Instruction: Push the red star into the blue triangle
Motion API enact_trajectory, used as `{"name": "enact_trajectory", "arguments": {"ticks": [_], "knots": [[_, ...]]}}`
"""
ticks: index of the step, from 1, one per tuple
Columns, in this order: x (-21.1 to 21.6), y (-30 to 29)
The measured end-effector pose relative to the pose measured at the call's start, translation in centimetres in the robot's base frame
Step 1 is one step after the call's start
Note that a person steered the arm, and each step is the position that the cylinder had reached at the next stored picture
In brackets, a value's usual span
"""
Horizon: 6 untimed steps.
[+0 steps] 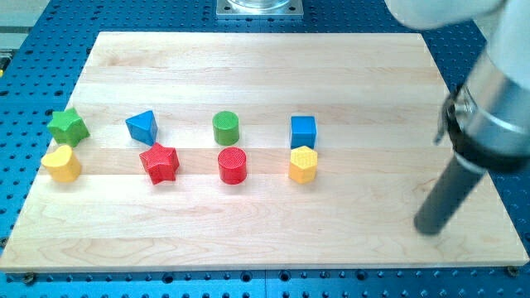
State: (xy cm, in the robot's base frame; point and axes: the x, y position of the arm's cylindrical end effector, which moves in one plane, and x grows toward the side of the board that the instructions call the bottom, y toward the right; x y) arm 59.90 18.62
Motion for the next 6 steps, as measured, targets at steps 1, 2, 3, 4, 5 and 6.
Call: {"name": "enact_trajectory", "arguments": {"ticks": [1, 2, 3, 4, 5, 6], "knots": [[0.0, -14.9], [-1.1, -23.6], [-4.4, -28.0], [-10.3, -32.2], [-14.5, -34.9], [-15.1, -35.0]]}}
